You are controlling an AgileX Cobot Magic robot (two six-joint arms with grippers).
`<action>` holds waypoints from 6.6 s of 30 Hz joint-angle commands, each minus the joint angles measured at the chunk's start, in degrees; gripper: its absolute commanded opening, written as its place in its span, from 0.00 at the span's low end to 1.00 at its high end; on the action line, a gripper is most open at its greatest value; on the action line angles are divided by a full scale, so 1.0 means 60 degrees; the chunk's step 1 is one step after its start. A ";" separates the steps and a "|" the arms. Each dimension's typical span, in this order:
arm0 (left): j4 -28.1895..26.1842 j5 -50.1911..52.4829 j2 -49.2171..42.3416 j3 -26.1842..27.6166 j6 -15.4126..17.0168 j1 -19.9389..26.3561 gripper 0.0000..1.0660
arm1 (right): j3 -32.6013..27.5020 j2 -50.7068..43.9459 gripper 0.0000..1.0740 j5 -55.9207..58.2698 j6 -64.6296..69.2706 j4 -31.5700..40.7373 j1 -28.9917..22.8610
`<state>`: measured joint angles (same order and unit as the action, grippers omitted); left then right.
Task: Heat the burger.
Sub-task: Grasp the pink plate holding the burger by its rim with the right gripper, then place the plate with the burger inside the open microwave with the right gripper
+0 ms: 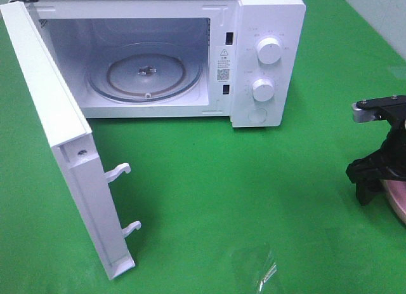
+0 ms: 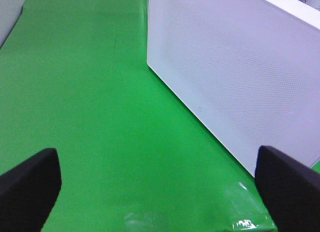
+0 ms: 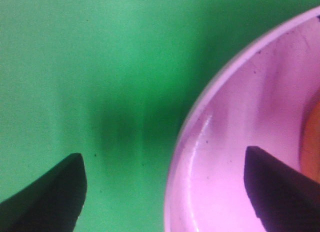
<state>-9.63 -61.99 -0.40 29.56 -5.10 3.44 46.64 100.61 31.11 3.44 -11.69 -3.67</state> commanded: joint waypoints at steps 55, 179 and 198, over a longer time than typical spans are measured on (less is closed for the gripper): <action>-0.0038 0.0105 -0.0134 -0.0019 0.0038 -0.0029 0.92 | -0.0048 -0.1022 0.00 0.2129 0.2712 -0.2674 -0.1700; -0.0038 0.0105 -0.0134 -0.0019 0.0038 -0.0029 0.92 | -0.2359 -0.4813 0.00 0.1728 -0.1728 -0.5099 -1.0943; -0.0038 0.0105 -0.0134 -0.0019 0.0038 -0.0029 0.92 | -0.2368 -0.4813 0.00 0.0048 -0.2445 -0.6035 -1.0867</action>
<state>-9.63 -61.99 -0.40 29.56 -5.10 3.44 32.37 72.54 32.37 -10.54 -44.98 -68.87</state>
